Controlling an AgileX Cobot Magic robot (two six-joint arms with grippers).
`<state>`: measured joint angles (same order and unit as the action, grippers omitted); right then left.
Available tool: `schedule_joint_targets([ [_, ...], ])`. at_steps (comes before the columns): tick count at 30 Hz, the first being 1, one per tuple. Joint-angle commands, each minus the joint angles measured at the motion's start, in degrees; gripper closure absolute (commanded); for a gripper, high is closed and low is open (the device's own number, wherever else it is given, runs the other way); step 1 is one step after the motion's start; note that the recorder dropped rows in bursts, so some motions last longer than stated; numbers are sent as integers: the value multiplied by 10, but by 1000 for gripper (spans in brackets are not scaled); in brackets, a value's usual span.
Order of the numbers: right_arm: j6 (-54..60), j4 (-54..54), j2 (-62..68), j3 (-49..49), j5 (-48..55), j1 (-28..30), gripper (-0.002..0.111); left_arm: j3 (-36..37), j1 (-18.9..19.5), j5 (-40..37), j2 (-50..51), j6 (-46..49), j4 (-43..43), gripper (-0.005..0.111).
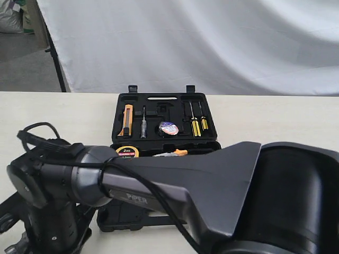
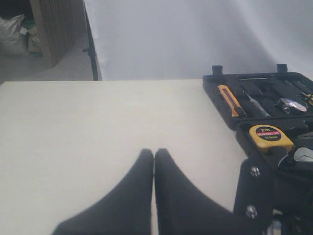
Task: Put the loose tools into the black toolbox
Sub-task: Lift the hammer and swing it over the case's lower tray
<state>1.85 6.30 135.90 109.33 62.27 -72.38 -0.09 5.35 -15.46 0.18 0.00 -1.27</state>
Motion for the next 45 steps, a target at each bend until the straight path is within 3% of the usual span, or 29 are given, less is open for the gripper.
schedule_joint_targets([
  [1, -5, -18, -2, -1, -73, 13, 70, 1, 1, 0, -2, 0, -4, 106],
  [10, -39, -19, 0, -1, -152, 15, 55, 1, 1, 0, -2, 0, -4, 106],
  [14, -27, -19, 11, -1, -190, 15, 54, 1, 1, 0, -2, 0, -4, 106],
  [17, -25, -19, 26, -1, -178, 15, 61, 1, 1, 0, -2, 0, -4, 106],
  [24, -9, -21, 13, 0, -134, 15, 108, 1, 1, 0, -2, 0, -4, 106],
  [32, -2, -49, -87, 0, -54, 38, 109, 1, 1, 0, -2, 0, -4, 106],
  [40, 72, -69, -169, 0, 47, 122, 109, 1, 1, 0, -2, 0, -4, 106],
  [45, 155, -63, -160, -1, 54, 174, 109, 1, 1, 0, -2, 0, -4, 106],
])
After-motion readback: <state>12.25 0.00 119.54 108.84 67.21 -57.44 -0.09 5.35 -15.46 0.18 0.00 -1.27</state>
